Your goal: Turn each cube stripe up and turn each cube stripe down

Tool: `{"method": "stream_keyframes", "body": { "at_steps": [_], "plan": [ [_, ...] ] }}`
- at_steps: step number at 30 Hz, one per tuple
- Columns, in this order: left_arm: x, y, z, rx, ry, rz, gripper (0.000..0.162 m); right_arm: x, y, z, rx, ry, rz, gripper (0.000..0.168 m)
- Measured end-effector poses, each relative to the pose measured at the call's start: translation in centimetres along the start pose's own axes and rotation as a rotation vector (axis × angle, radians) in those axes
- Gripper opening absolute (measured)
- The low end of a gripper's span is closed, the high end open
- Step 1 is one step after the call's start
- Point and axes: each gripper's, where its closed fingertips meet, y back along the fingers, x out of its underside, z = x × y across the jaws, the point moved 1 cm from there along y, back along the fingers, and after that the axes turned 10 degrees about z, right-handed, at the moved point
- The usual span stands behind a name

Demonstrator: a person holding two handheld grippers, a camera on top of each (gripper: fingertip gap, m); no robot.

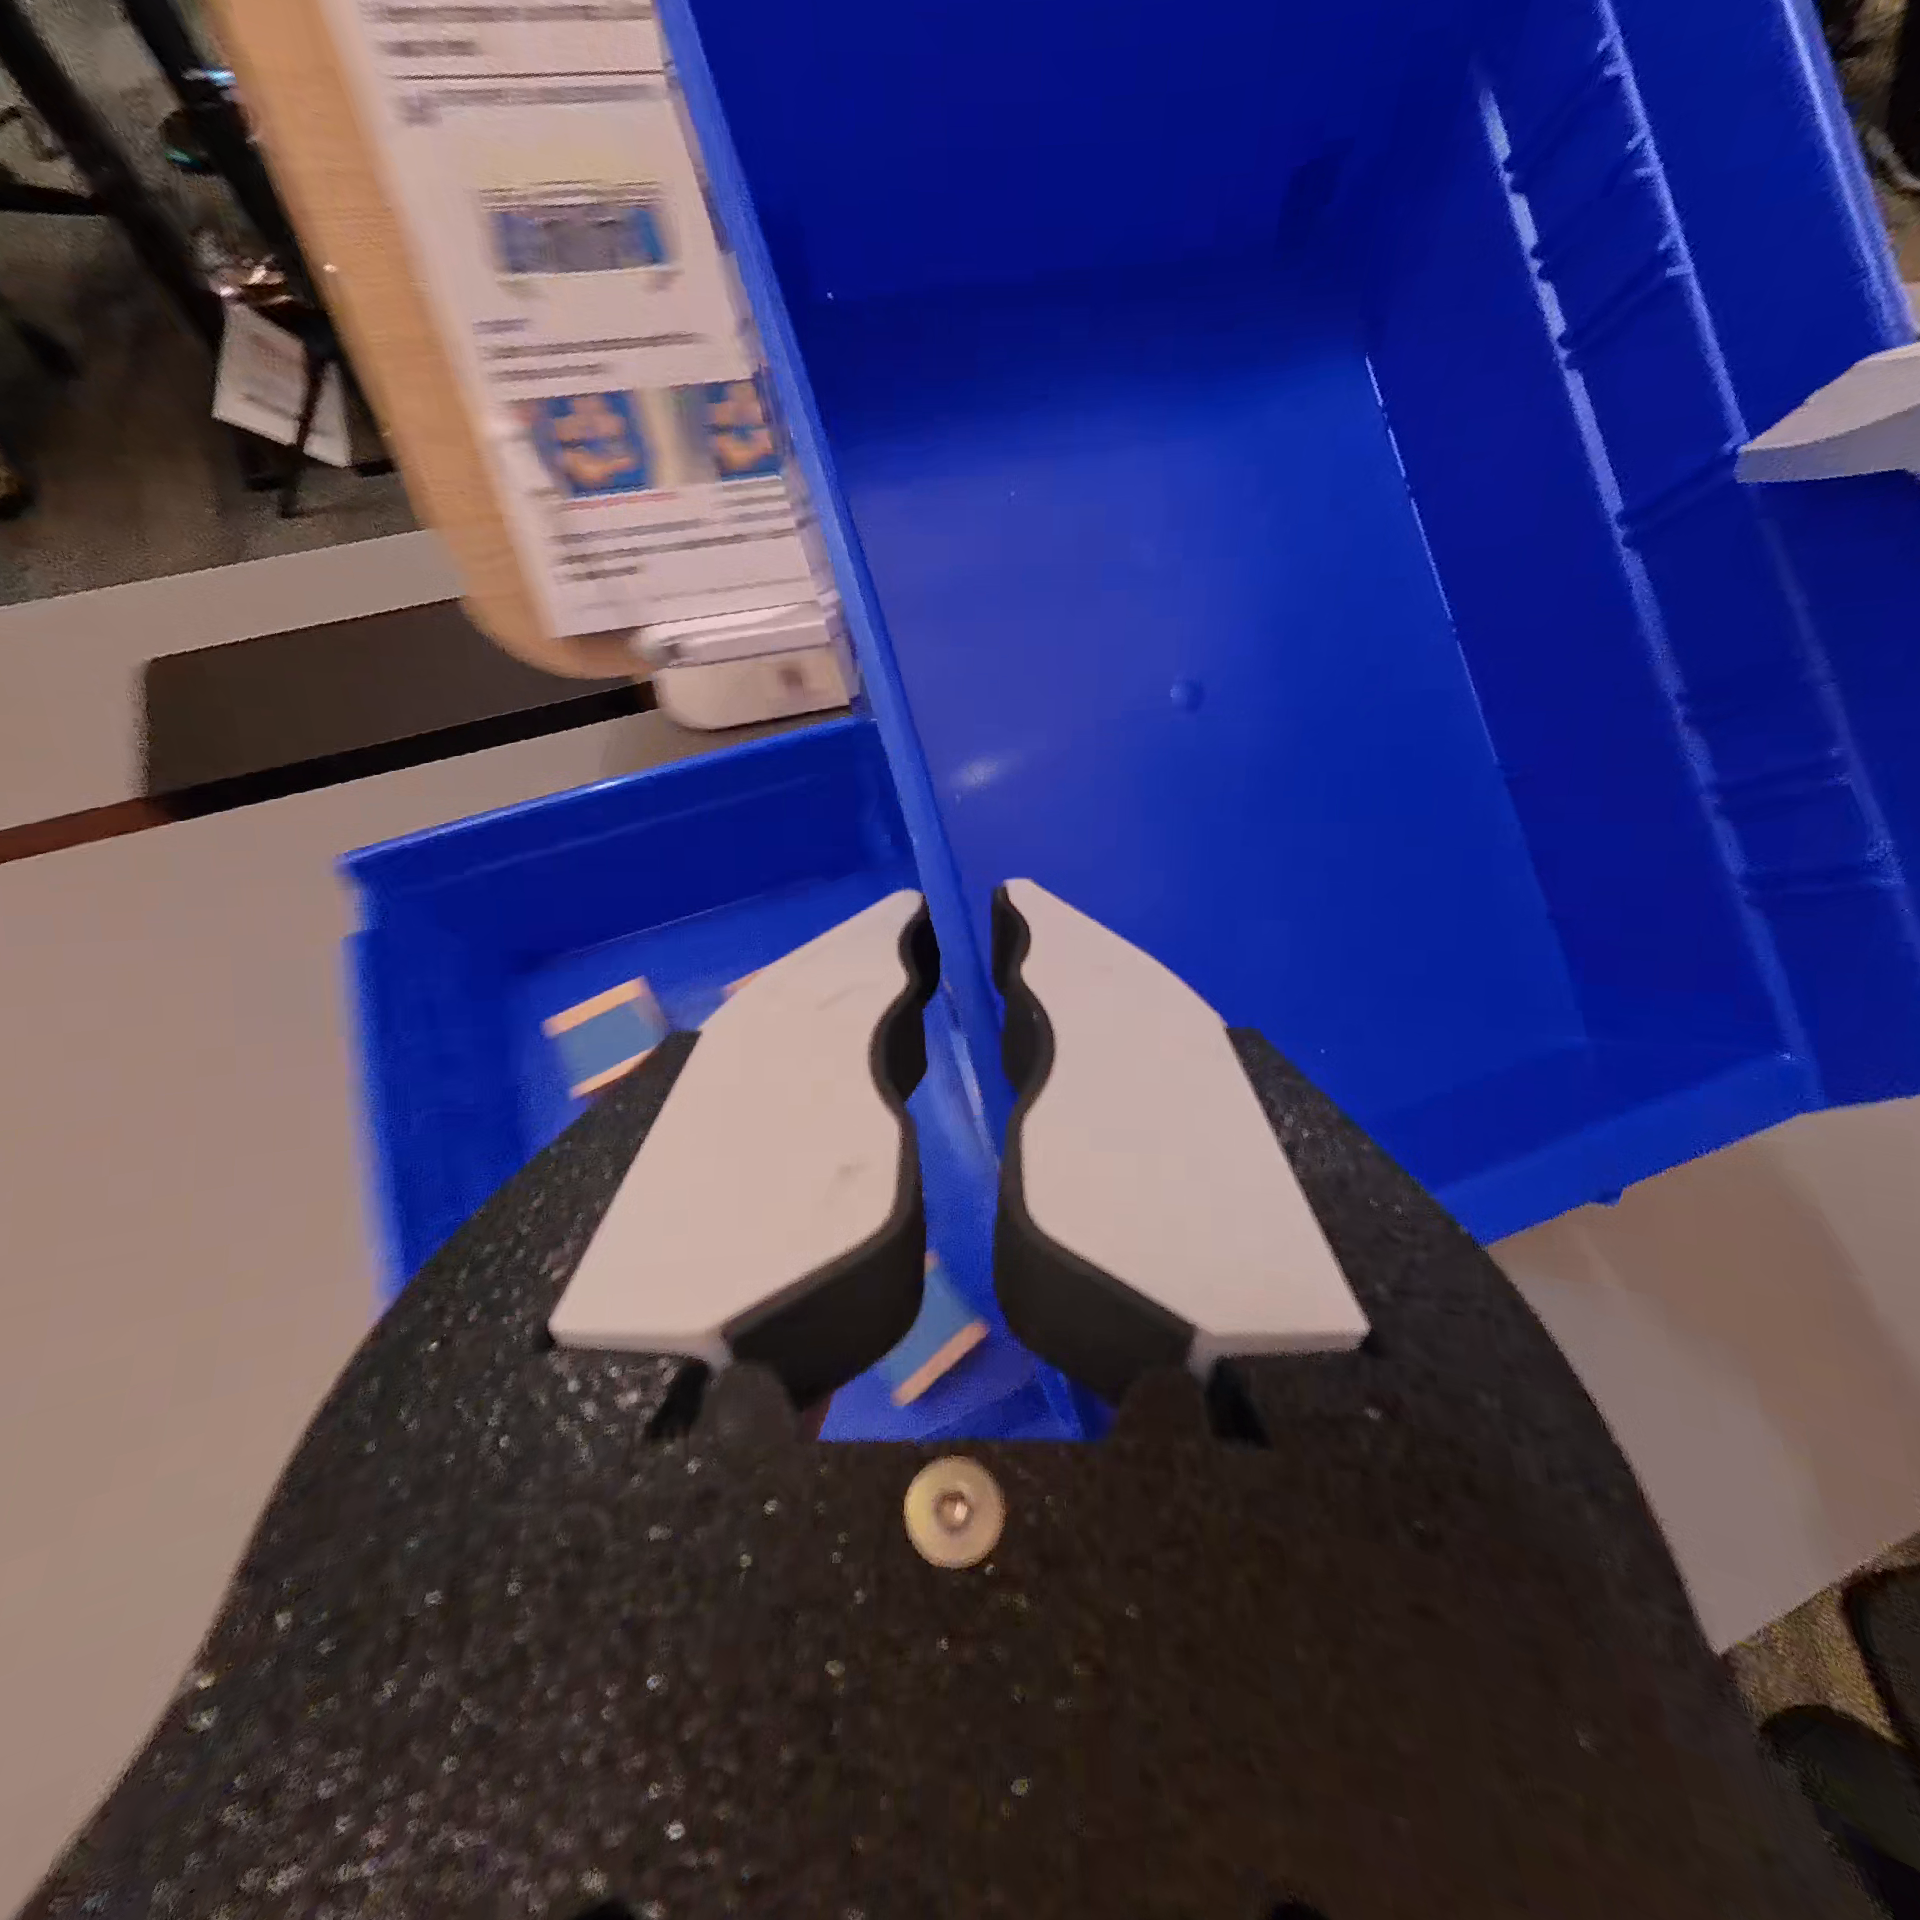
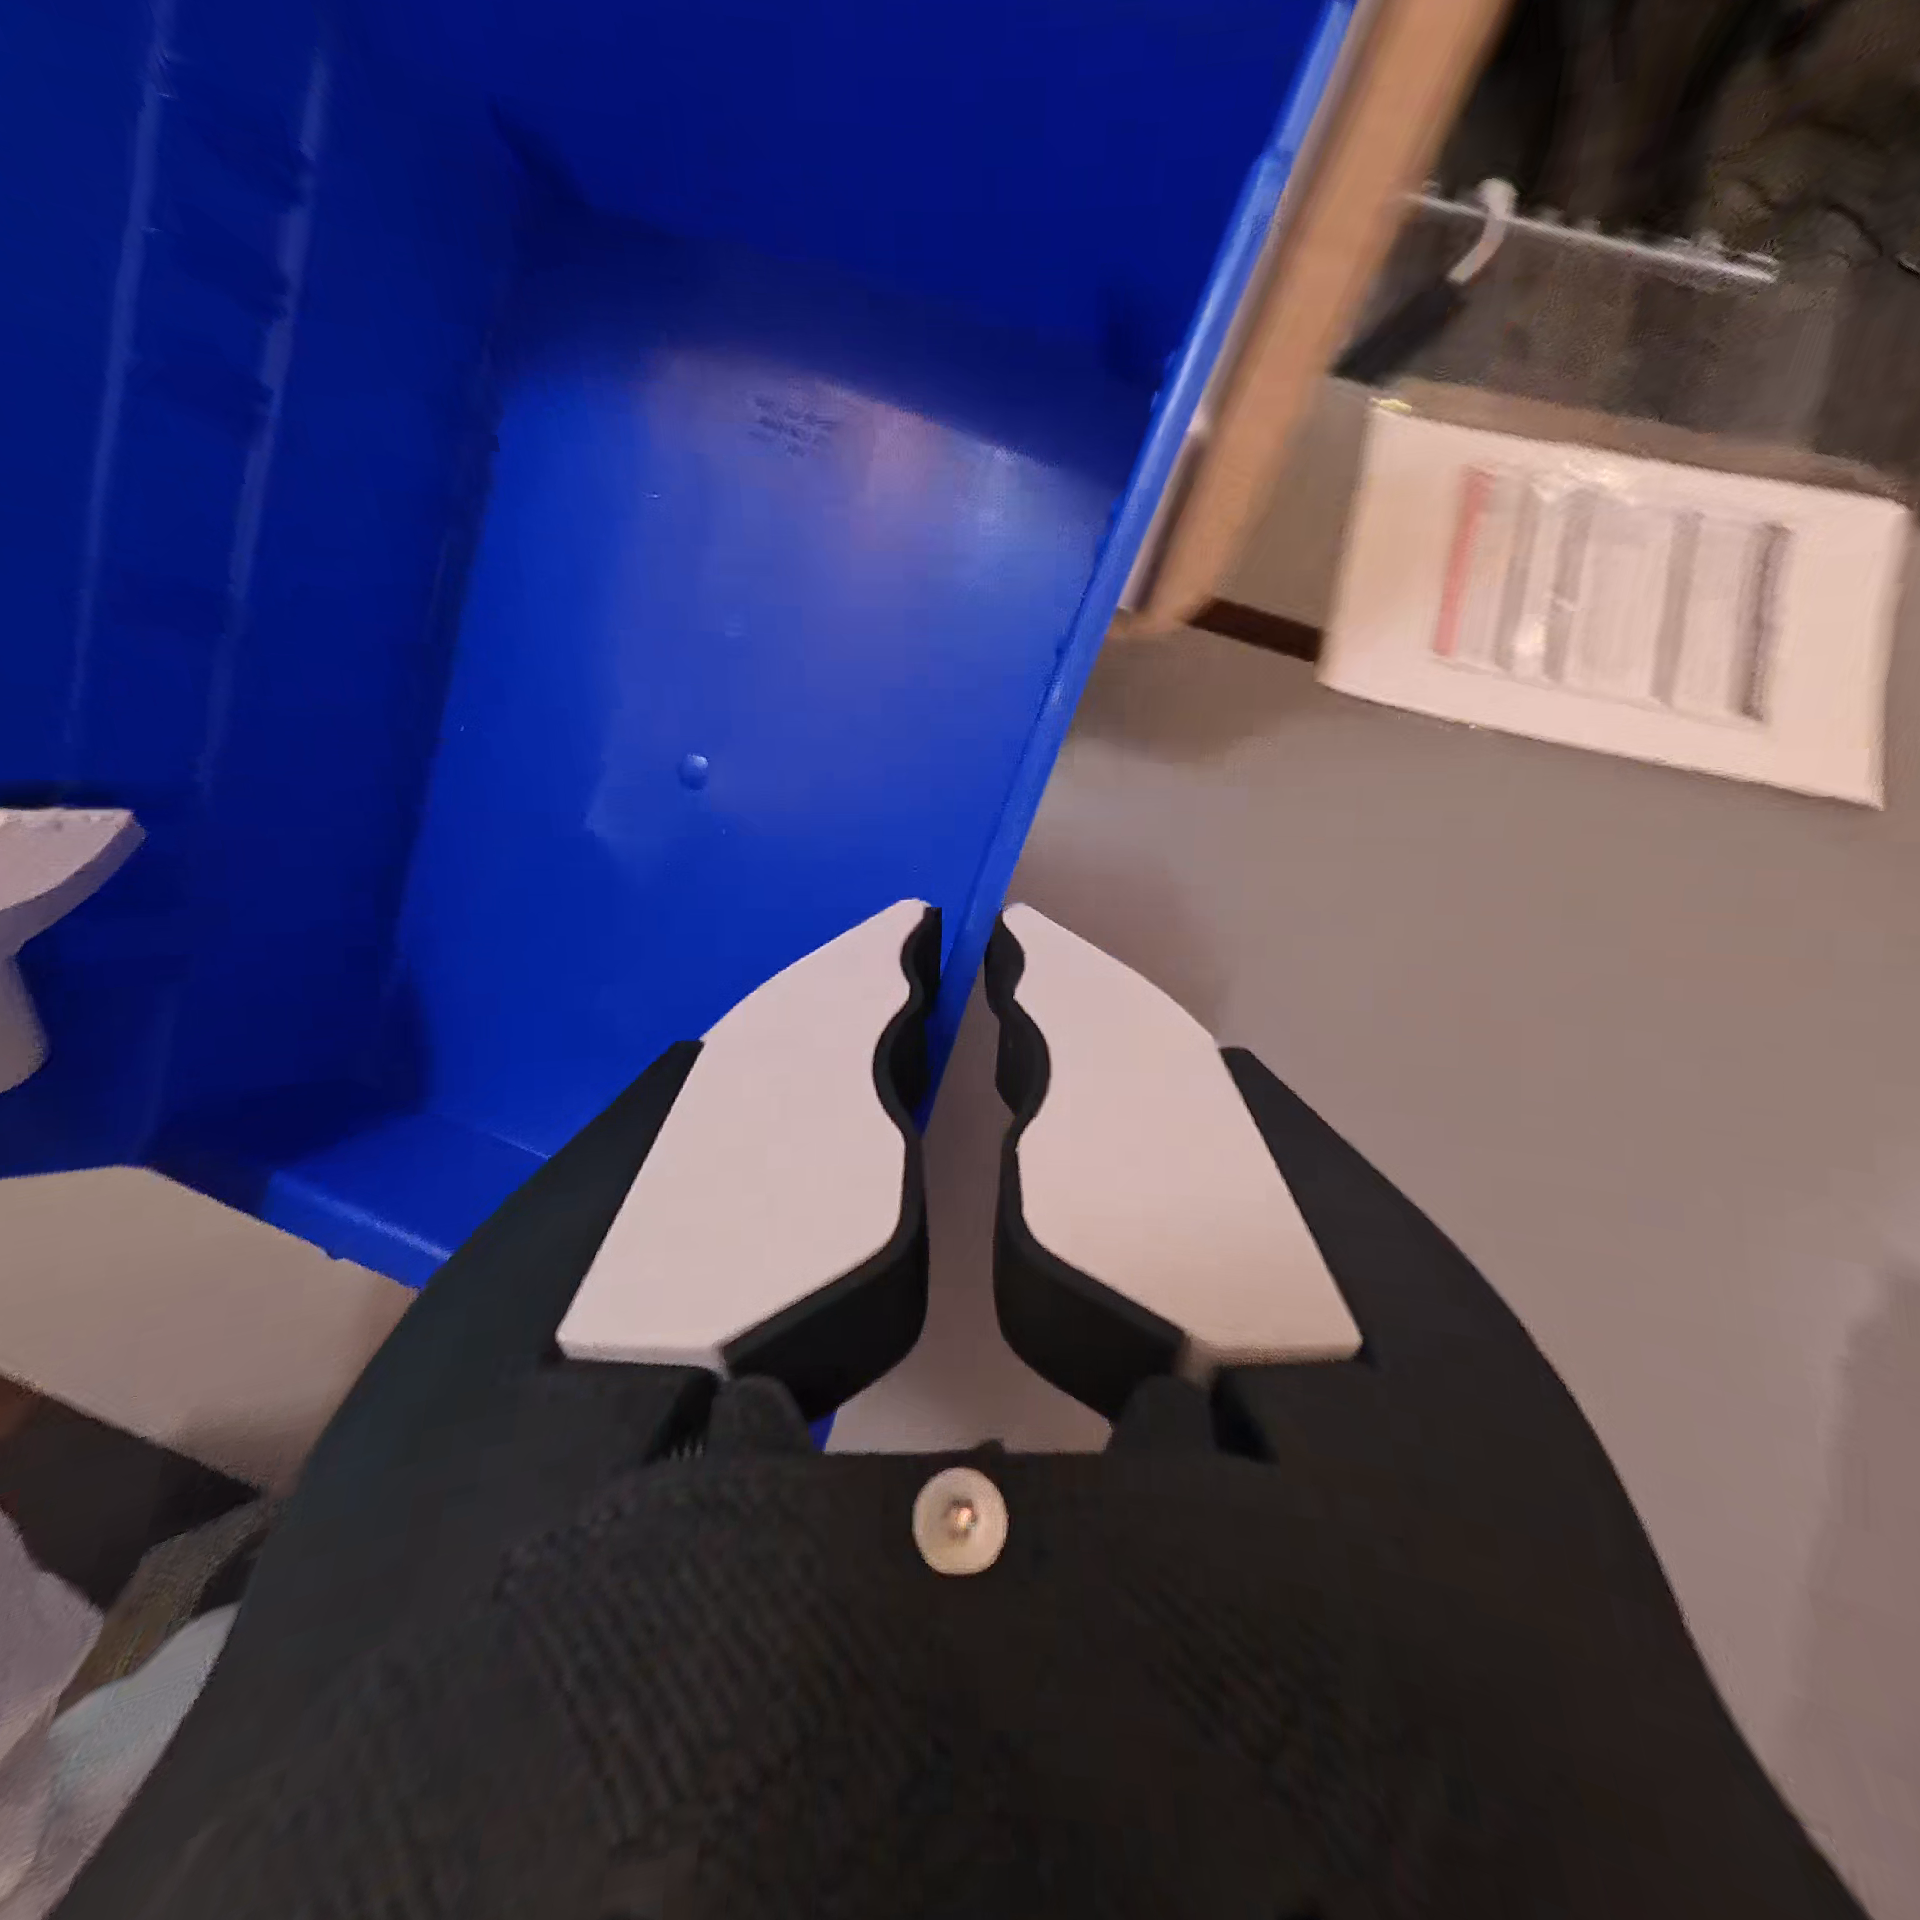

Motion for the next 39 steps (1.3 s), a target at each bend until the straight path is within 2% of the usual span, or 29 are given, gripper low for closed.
{"method": "stream_keyframes", "body": {
  "at_steps": [1, 5, 9, 13, 18, 25, 28, 34, 37, 39],
  "plan": [
    [-0.3, -1.5, -2.6, 0.009, -0.011, 0.0, 0.008, 1.2, 0.4, -2.7, 0.025, -0.034, 0.002, 0.008],
    [0.3, -8.6, -12.9, 0.144, -0.017, 0.061, 0.007, 6.3, 1.1, -13.6, 0.161, -0.139, 0.028, 0.007],
    [2.2, -14.7, -20.7, 0.238, 0.004, 0.171, 0.007, 11.6, -0.8, -21.9, 0.232, -0.216, 0.12, 0.007],
    [3.4, -19.0, -25.9, 0.254, 0.009, 0.251, 0.007, 14.7, -2.8, -27.9, 0.282, -0.27, 0.193, 0.005],
    [3.9, -22.5, -29.3, 0.241, 0.01, 0.31, 0.008, 16.4, -5.3, -32.6, 0.281, -0.284, 0.24, 0.005],
    [3.7, -24.7, -31.3, 0.211, 0.002, 0.327, 0.011, 17.5, -7.6, -36.0, 0.232, -0.349, 0.215, 0.004],
    [3.8, -24.8, -31.7, 0.199, -0.001, 0.315, 0.013, 18.0, -8.4, -36.5, 0.22, -0.383, 0.193, 0.004],
    [3.5, -24.0, -32.2, 0.273, 0.018, 0.269, 0.025, 18.6, -9.0, -37.4, 0.213, -0.443, 0.106, 0.006],
    [1.9, -22.3, -30.6, 0.255, -0.002, 0.158, 0.054, 17.5, -6.9, -37.4, 0.241, -0.46, 0.01, 0.022],
    [0.8, -20.2, -28.7, 0.264, -0.003, 0.094, 0.056, 16.7, -4.5, -36.6, 0.281, -0.435, -0.037, 0.037]
  ]
}}
